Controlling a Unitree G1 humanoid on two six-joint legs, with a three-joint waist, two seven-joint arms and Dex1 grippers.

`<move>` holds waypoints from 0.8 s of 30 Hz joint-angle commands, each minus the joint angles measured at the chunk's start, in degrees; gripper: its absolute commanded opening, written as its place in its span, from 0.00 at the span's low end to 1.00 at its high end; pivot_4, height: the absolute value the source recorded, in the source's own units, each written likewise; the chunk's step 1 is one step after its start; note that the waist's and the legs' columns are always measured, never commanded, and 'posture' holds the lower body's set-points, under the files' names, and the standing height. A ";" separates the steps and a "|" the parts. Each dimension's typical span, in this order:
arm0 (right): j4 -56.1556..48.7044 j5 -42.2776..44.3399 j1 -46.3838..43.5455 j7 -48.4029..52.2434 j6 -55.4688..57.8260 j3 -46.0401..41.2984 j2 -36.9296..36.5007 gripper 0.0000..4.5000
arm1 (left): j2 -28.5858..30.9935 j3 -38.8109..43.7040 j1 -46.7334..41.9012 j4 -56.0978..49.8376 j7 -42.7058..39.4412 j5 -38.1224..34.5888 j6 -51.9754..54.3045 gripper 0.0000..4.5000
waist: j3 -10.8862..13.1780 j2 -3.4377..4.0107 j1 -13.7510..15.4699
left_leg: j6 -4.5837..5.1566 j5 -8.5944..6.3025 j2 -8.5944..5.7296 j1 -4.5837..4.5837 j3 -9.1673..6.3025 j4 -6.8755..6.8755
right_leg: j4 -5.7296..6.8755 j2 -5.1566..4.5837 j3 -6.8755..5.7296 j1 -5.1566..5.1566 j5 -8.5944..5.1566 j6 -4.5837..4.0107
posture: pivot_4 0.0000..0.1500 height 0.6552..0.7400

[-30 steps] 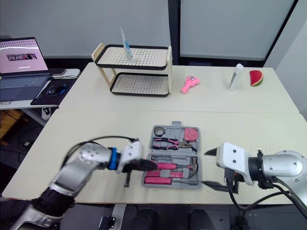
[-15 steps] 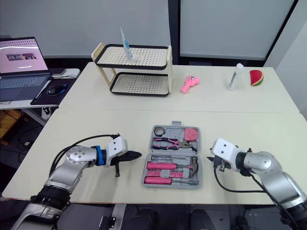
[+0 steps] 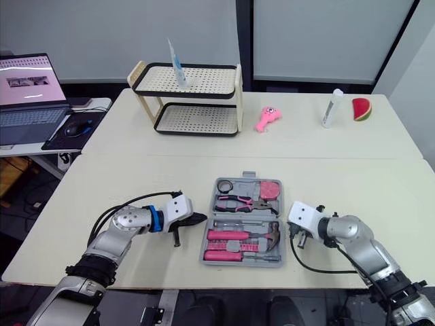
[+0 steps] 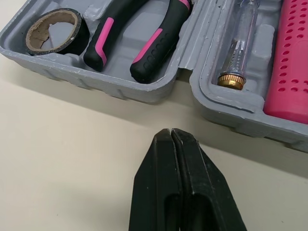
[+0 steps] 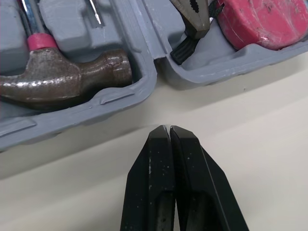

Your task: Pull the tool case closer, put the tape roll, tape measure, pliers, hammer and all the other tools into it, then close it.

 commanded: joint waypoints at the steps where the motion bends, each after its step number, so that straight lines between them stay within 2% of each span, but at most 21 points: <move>1: 0.79 -1.14 -1.95 0.13 -1.23 0.64 1.48 0.00 | -1.05 -0.76 -1.12 1.30 0.77 1.21 -1.96 0.00 | 0.00 0.00 0.00 | 0.00 0.00 0.00 0.00 0.01 0.01 | 0.01 0.00 0.01 0.00 0.00 0.00 | 1.00 0.87; 10: 1.12 -1.76 -2.66 1.57 -2.14 1.33 3.26 0.00 | -3.00 -1.47 -2.12 1.42 -0.28 1.48 -3.10 0.00 | -0.01 0.01 -0.11 | -0.01 0.01 0.00 0.01 0.00 0.02 | 0.04 0.00 0.00 -0.02 0.00 0.00 | 1.00 0.87; 18: 1.24 -1.75 -2.90 2.82 -4.13 1.37 4.12 0.00 | -3.37 -2.03 -1.14 -2.12 -1.68 1.13 -1.68 0.00 | -0.01 0.01 -0.11 | -0.01 0.01 0.00 -0.02 0.01 0.02 | 0.04 0.00 0.01 -0.06 0.00 0.00 | 1.00 0.87; 24: -2.41 -0.85 -1.10 5.54 -3.93 1.68 3.22 0.00 | -2.52 -3.12 0.61 -7.18 -4.59 0.46 0.76 0.00 | -0.02 0.01 -0.12 | -0.01 0.01 0.00 -0.07 0.02 0.02 | 0.08 0.00 0.04 -0.16 0.00 0.00 | 1.00 0.87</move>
